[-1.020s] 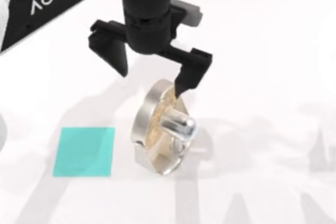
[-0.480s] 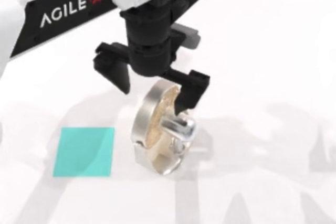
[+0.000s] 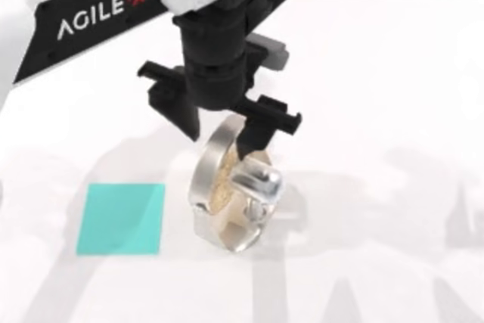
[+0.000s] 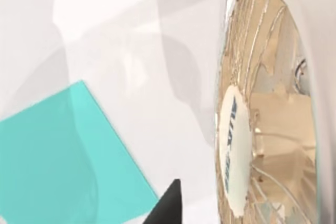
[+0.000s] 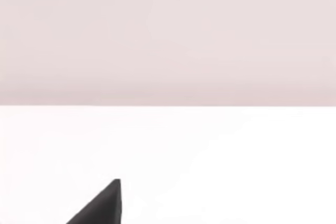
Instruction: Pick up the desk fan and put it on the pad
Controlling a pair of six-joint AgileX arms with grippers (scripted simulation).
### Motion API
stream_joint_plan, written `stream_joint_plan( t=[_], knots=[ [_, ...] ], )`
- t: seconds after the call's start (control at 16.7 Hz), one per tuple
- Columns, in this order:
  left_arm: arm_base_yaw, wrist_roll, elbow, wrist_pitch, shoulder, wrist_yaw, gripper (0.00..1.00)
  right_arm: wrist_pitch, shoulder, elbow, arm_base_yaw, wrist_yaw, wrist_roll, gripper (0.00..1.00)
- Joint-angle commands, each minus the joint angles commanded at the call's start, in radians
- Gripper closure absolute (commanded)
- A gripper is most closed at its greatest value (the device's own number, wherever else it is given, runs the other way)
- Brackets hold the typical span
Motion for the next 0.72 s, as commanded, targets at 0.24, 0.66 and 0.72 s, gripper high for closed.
stream_joint_plan(
  t=[0.24, 0.66, 0.72],
  knots=[
    [0.000, 0.000, 0.000, 0.000, 0.000, 0.000, 0.83, 0.000, 0.000, 0.000, 0.000, 0.000, 0.000, 0.00],
    [0.000, 0.000, 0.000, 0.000, 0.000, 0.000, 1.00, 0.000, 0.000, 0.000, 0.000, 0.000, 0.000, 0.00],
    [0.000, 0.000, 0.000, 0.000, 0.000, 0.000, 1.00, 0.000, 0.000, 0.000, 0.000, 0.000, 0.000, 0.00]
  ],
)
